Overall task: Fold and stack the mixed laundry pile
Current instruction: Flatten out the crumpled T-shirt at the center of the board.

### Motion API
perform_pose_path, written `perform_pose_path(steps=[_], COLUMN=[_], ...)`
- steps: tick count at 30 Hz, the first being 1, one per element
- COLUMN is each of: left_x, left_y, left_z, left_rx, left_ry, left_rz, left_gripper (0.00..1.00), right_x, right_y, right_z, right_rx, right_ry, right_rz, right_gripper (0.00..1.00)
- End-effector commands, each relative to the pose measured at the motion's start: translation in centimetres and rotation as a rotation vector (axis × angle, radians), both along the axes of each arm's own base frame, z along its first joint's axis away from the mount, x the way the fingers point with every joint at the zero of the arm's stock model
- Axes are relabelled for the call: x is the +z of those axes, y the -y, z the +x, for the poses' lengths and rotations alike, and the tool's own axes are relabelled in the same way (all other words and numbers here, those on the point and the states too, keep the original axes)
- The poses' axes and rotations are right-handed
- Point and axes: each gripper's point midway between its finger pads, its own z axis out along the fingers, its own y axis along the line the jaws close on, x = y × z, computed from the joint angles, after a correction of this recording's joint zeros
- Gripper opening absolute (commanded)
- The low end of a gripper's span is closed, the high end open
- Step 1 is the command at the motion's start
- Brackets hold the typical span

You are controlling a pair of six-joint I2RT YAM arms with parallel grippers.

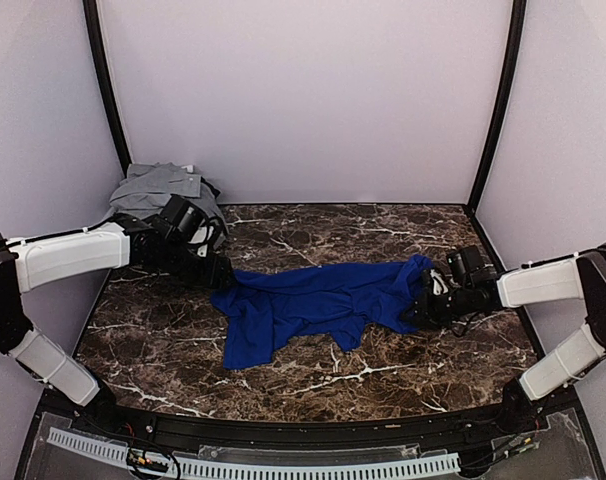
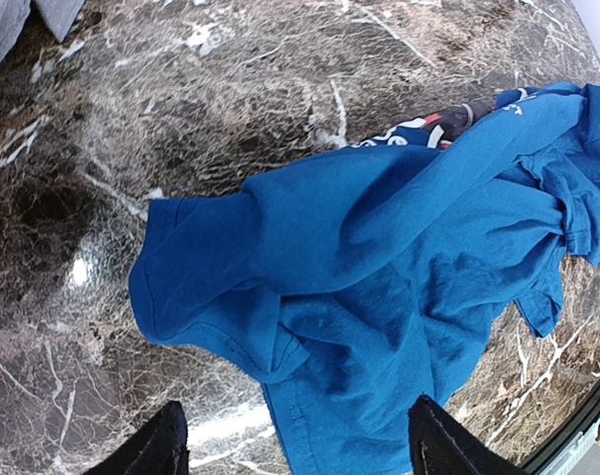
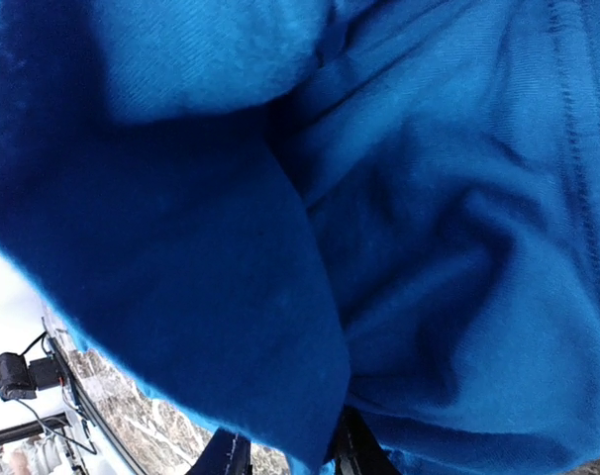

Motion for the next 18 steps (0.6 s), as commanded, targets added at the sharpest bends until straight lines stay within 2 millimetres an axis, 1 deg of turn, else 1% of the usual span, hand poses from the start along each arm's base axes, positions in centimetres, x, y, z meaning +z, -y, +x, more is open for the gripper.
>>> perform_pose_path(steps=[1,4,5,7,9,12,16,18], left_x=[-0.2,-0.7,-0.7,-1.3,-2.1,-3.4,-3.7,-4.1], left_y=[-1.5,-2.7,-3.1,-3.8,-4.1,-4.6,-4.3,-4.1], left_z=[-0.2,-0.1,0.0,0.1,0.2,0.3,1.2,1.7], left_rx=[0.065,0.105,0.117,0.13,0.126,0.114,0.101,0.094], left_ry=[-0.016,-0.033,-0.037,-0.053,-0.073,-0.09,-0.065,-0.052], left_rz=[-0.01,-0.006,-0.002,0.023,0.056,0.109,0.114,0.116], left_gripper=[0.77,0.78,0.78,0.78,0.76,0.7,0.63,0.62], right_x=[0.3,0.8,1.0,2.1,3.3,5.4,8.8,10.3], right_y=[-1.1,-1.5,-1.5,-1.6,-1.5,-1.1,-0.4,0.3], right_z=[0.6,1.2,1.3,1.6,1.6,1.9,2.4,2.6], right_rx=[0.029,0.042,0.046,0.046,0.041,0.026,-0.003,-0.028], right_ry=[0.018,0.049,0.056,0.086,0.108,0.155,0.235,0.265], right_rz=[0.05,0.06,0.059,0.068,0.071,0.062,0.049,0.039], right_gripper=[0.25,0.16,0.1,0.0,0.0,0.0,0.0,0.0])
